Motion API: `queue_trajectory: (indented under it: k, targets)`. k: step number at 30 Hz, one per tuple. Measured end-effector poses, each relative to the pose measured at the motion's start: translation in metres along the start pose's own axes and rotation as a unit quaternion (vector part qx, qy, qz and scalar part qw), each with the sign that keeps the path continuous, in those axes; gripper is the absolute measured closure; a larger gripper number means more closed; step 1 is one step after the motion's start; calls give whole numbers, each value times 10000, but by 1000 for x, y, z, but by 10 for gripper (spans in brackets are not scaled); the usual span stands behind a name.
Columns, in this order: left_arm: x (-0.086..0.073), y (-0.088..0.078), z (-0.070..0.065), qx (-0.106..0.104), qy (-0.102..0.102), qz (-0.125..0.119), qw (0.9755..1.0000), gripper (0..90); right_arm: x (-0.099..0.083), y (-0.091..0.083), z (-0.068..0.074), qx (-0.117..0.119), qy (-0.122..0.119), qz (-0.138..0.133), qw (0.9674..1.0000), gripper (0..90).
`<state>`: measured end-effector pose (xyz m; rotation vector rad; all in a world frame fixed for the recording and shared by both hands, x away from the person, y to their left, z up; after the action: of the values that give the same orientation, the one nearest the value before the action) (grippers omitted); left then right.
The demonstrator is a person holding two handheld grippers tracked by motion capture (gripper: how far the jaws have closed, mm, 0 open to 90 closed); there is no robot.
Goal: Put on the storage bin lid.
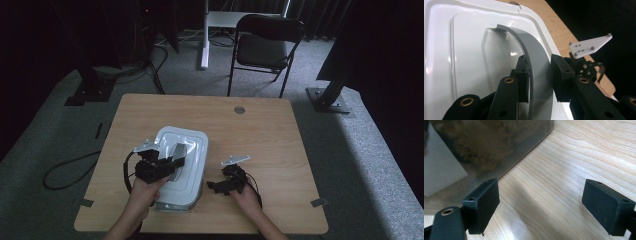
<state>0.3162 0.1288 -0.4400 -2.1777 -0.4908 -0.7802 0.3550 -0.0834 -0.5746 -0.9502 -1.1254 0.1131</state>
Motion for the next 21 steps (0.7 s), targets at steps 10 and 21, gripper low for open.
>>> queue_trajectory:
  k: [10,21]
  targets:
    - [-2,16,-6,20,-66,39,10000,675,0,-1,0,-5,17,-5,10000,137]
    - [2,35,-7,801,109,332,9962,671,0,0,1,12,11,7,10000,137]
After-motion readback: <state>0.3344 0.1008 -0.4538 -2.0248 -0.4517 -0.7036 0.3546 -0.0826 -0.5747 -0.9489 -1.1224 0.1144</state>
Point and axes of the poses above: each handheld gripper's, and its own axes: y roughly forward along the jaws, x roughly out of its top, z roughly to its left, the point moved 5 cm from there along y, roughly forward along the jaws, and after that the axes turned 11 degrees about -y, right-handed, at the moved point
